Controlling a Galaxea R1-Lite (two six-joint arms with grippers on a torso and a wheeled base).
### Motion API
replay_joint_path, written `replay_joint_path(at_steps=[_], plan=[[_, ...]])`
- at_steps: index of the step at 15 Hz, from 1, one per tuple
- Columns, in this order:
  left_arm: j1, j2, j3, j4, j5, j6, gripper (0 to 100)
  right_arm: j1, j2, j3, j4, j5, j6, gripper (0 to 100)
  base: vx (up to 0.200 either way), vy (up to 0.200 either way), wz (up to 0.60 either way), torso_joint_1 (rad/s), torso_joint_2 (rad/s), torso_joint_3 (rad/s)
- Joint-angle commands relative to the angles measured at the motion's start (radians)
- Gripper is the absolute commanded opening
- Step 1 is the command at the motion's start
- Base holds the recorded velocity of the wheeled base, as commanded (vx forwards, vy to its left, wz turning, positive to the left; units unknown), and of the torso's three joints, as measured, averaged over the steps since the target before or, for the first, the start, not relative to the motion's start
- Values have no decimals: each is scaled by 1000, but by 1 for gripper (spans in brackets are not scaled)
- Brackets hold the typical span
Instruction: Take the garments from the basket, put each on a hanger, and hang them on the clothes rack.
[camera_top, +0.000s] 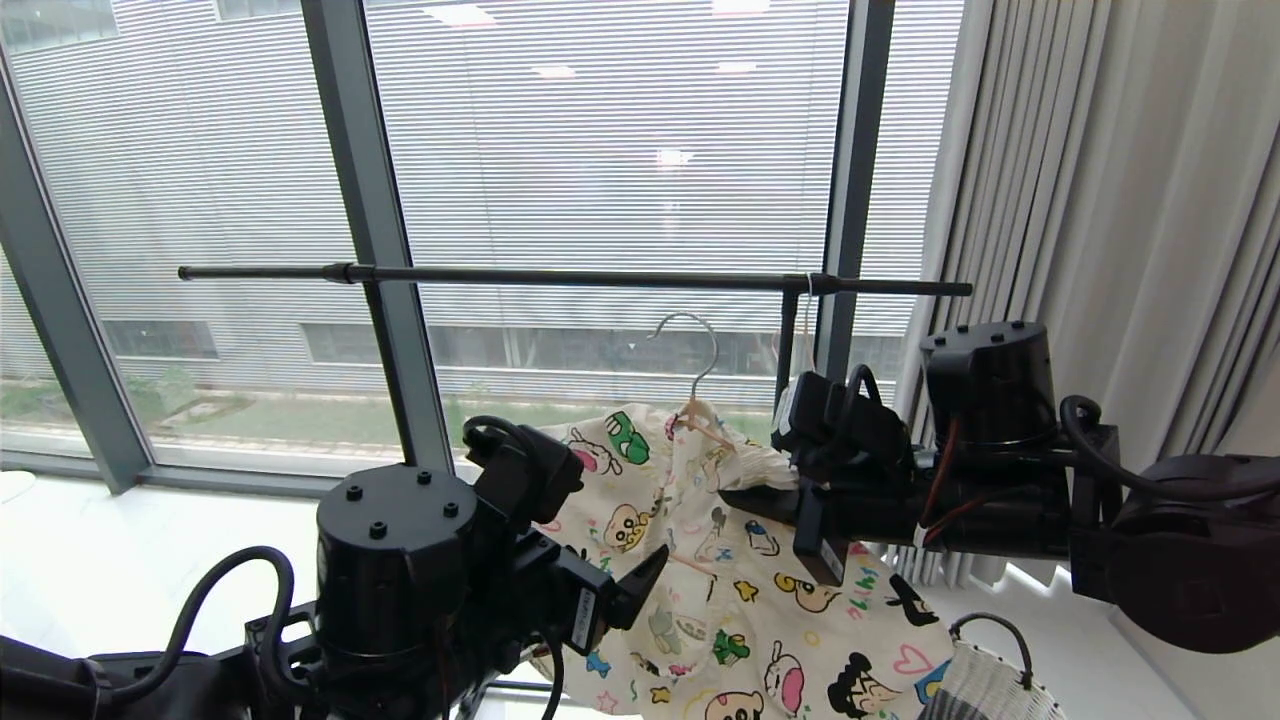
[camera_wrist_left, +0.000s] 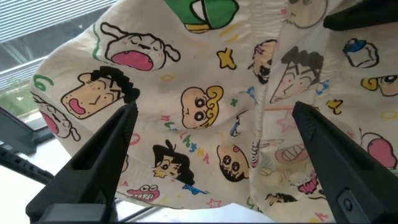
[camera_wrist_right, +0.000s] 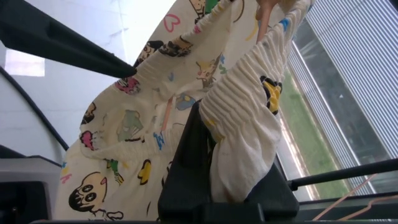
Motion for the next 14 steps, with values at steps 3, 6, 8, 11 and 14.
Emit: replay_joint_path(at_steps=[3,6,8,11,14], plan=[[-2,37,-15,-2,1,0,100,12,-2,0,0,0,1,0,0,0,0,0,0,0],[-2,52,-27,-2,1,0,0,20,-2,1,0,-1,1,0,0,0,0,0,0,0],[-2,54,-27,0,2,0,0,20,-5,0,-2,-1,1,0,0,0,0,0,0,0],[-2,57,-25,-2,2,6,0,20,-5,4,0,-23,1,0,0,0,0,0,0,0],[1,40,-24,-7,38,77,0,18,-2,21,0,-81,1,0,0,0,0,0,0,0]])
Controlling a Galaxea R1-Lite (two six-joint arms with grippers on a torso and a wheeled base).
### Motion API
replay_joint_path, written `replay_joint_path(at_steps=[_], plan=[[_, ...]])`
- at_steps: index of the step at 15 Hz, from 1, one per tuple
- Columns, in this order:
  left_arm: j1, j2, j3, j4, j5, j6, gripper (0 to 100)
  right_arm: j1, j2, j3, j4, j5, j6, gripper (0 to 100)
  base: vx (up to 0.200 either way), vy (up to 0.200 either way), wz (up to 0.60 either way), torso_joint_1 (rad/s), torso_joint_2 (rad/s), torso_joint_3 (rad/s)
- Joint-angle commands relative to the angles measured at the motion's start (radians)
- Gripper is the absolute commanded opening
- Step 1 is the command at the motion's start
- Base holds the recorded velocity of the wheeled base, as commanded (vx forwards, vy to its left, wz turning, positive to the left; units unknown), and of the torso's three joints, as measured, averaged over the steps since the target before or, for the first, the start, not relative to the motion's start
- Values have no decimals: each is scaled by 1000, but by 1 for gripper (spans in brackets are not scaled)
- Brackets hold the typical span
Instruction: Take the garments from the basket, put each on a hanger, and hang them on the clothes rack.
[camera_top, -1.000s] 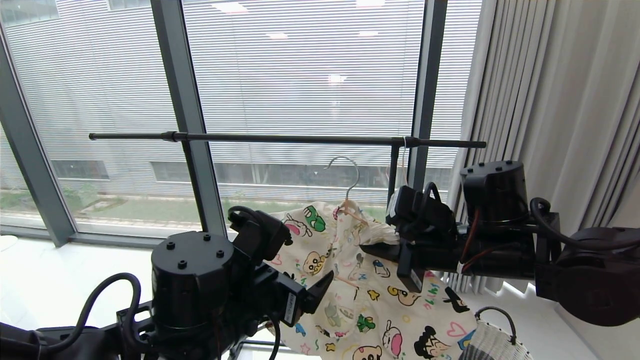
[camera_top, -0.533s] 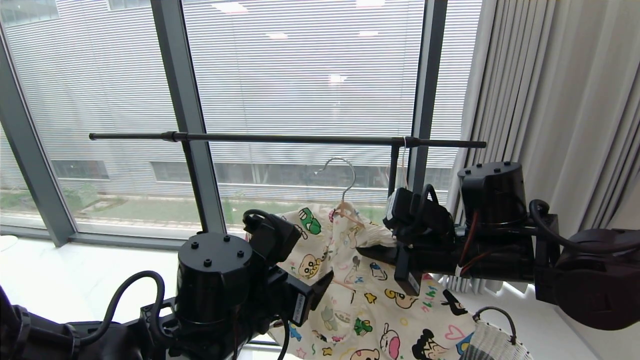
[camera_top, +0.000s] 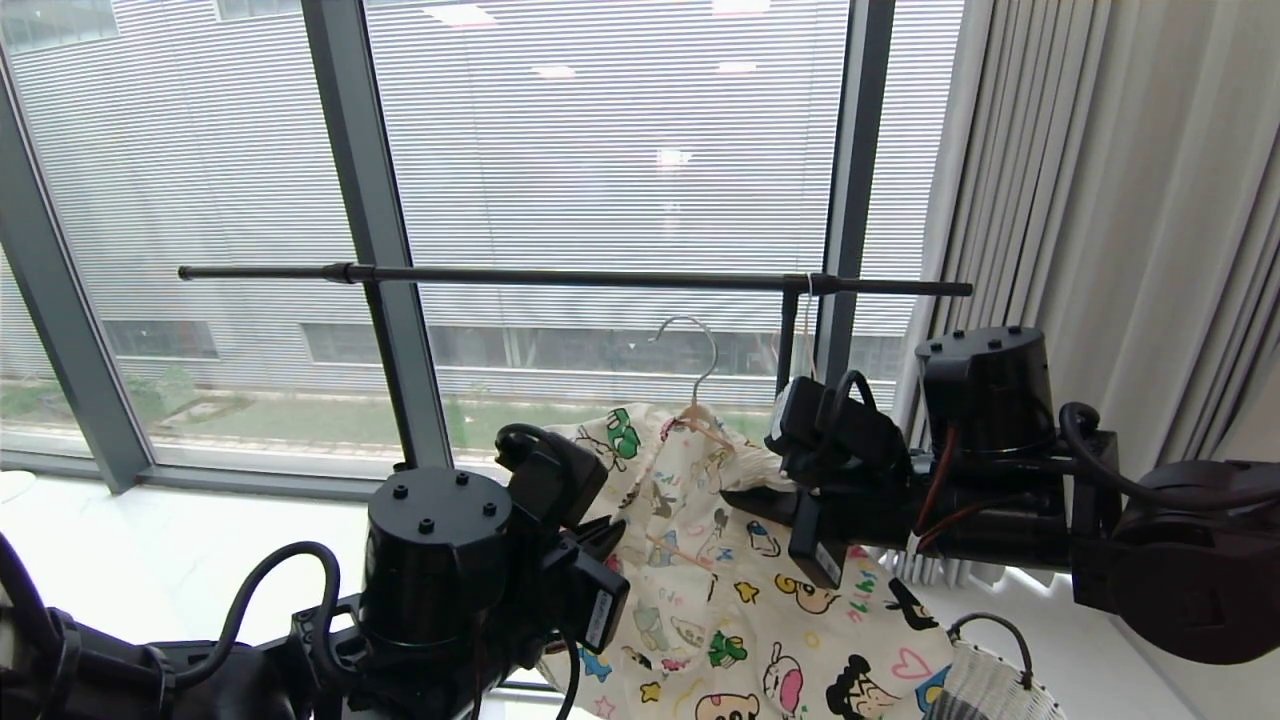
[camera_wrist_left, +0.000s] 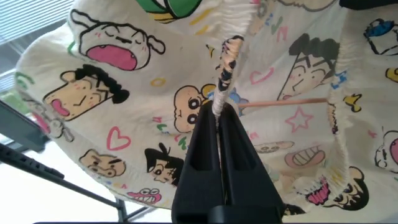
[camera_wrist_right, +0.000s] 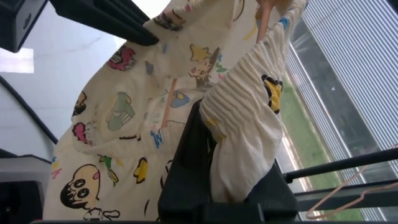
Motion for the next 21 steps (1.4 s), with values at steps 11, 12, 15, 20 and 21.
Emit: replay_joint_path(at_steps=[11,12,15,20,21], plan=[[157,-104,-2,-147,-63,270,0,0,-106,209,0,-20,-4,0,0,0,0,0,0,0],[157,-104,-10,-140,-65,271,0,2,-107,211,0,-20,-4,0,0,0,0,0,0,0],[118,-97,-6,-94,-68,270,0,16,-115,209,0,-20,-4,0,0,0,0,0,0,0],[86,-84,16,-72,-59,264,0,23,-124,204,2,-22,-4,0,0,0,0,0,0,0],[82,-94,22,-72,-56,259,0,23,-123,204,0,-22,-4,0,0,0,0,0,0,0]])
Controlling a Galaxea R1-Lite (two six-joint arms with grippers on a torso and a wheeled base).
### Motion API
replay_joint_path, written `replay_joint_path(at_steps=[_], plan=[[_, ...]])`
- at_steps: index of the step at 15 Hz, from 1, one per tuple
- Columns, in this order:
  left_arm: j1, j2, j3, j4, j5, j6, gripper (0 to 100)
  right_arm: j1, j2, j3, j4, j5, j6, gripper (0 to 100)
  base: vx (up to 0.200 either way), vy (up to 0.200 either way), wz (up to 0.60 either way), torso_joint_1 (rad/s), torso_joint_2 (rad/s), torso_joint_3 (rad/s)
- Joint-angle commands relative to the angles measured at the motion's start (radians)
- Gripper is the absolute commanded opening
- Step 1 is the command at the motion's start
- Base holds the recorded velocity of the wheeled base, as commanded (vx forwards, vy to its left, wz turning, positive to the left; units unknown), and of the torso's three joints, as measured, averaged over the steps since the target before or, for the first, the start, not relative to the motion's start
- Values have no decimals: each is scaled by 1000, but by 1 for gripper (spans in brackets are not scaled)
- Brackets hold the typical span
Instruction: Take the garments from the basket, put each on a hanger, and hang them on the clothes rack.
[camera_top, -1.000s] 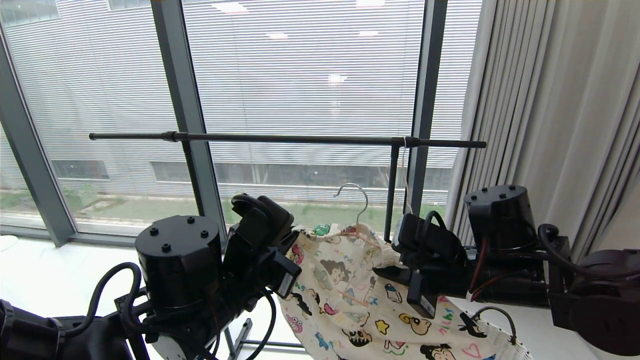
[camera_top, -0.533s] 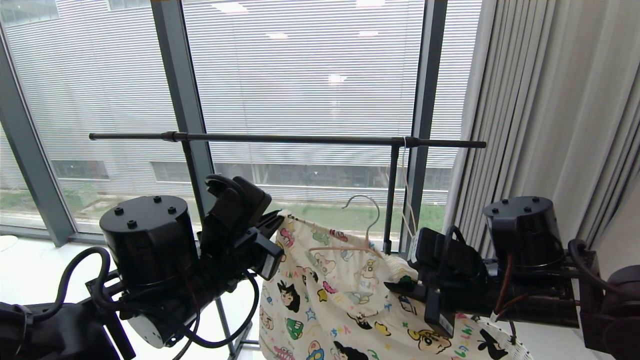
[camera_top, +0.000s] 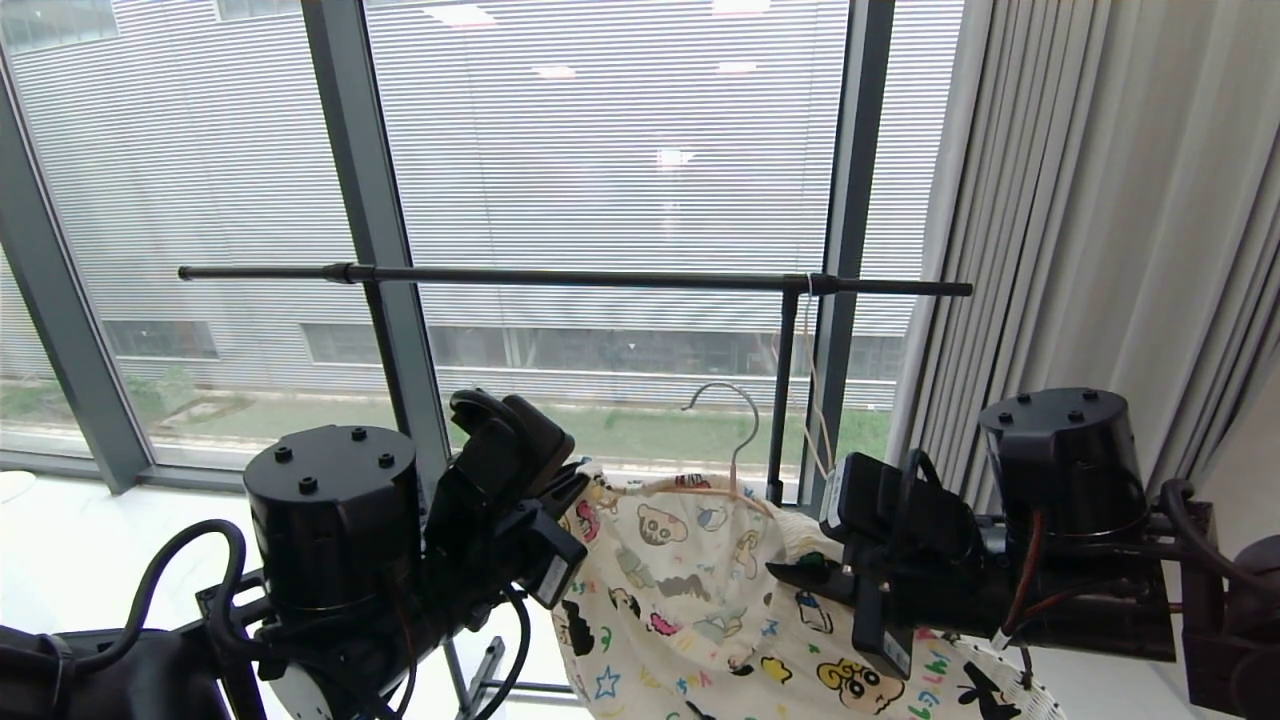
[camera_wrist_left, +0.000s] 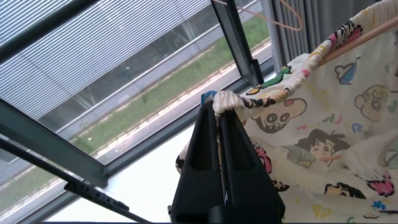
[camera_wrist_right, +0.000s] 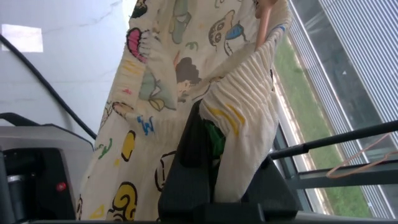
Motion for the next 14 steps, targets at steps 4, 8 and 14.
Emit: replay_joint_path(at_steps=[4,8,14], plan=[[-24,-26,11,-1,7,-11,100,-4,-2,1,-2,-1,3,0,0,0,0,0,0,0],[-16,-88,123,-1,31,-14,100,-19,-2,1,-2,-53,49,0,0,0,0,0,0,0],[211,-210,285,-1,214,-53,100,-19,-3,8,13,-254,224,0,0,0,0,0,0,0]])
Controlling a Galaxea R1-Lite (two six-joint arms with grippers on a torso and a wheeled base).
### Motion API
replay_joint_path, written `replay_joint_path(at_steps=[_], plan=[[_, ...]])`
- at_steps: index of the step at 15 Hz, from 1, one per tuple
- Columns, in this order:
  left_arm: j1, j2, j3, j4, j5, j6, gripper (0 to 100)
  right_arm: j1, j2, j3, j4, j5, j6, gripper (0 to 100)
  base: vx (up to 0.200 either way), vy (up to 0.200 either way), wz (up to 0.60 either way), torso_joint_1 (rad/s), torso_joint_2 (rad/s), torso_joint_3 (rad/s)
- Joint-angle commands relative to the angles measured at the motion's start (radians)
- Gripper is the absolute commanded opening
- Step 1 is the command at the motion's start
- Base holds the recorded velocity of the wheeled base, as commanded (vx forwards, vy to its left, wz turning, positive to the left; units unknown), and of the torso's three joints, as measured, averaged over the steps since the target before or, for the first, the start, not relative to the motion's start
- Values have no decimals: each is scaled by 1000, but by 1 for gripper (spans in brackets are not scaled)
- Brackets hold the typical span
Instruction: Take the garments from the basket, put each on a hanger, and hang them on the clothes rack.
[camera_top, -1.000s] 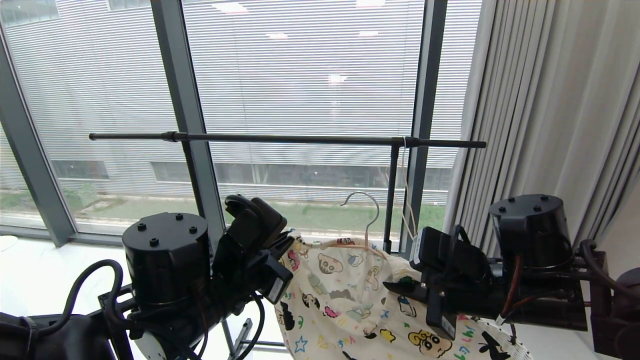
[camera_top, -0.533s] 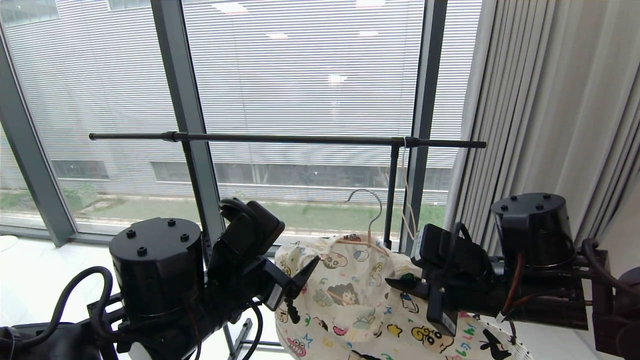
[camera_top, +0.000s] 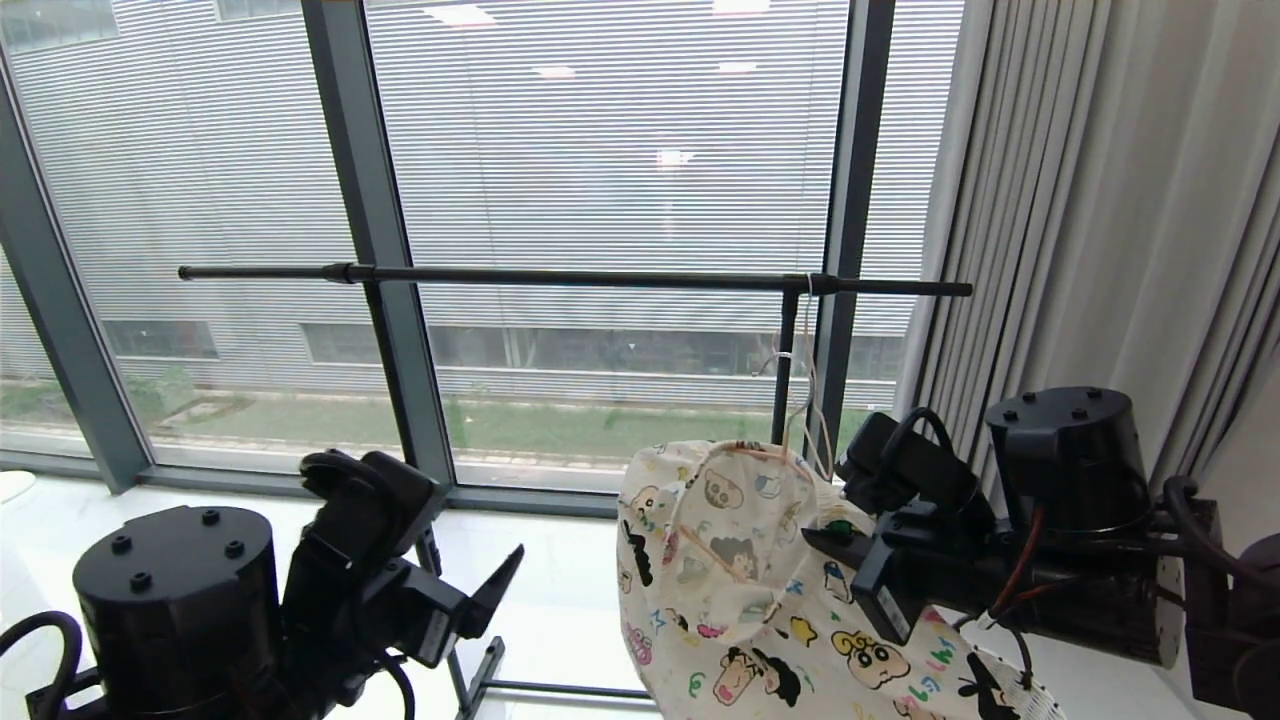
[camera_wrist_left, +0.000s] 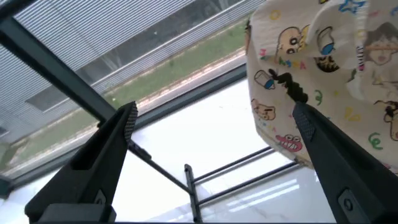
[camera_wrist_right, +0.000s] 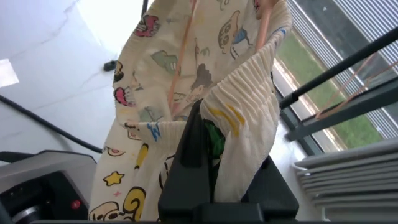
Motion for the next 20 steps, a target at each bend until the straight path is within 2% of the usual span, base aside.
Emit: replay_joint_path(at_steps=[1,3,5,7,20], plan=[[205,-52,84,0,95,-7,100,0,2,2,17,-23,0,0,0,0,0,0,0,0],[408,-93,130,0,124,-9,100,0,2,2,34,-43,2,0,0,0,0,0,0,0],[514,-135,137,0,121,-6,100,0,2,2,36,-43,2,0,0,0,0,0,0,0],[537,-159,140,0,123,-6,100,1,1,2,36,-44,0,0,0,0,0,0,0,0],[535,-205,165,0,123,-4,100,-19,-25,2,60,-69,2,0,0,200,0,2,1,5]])
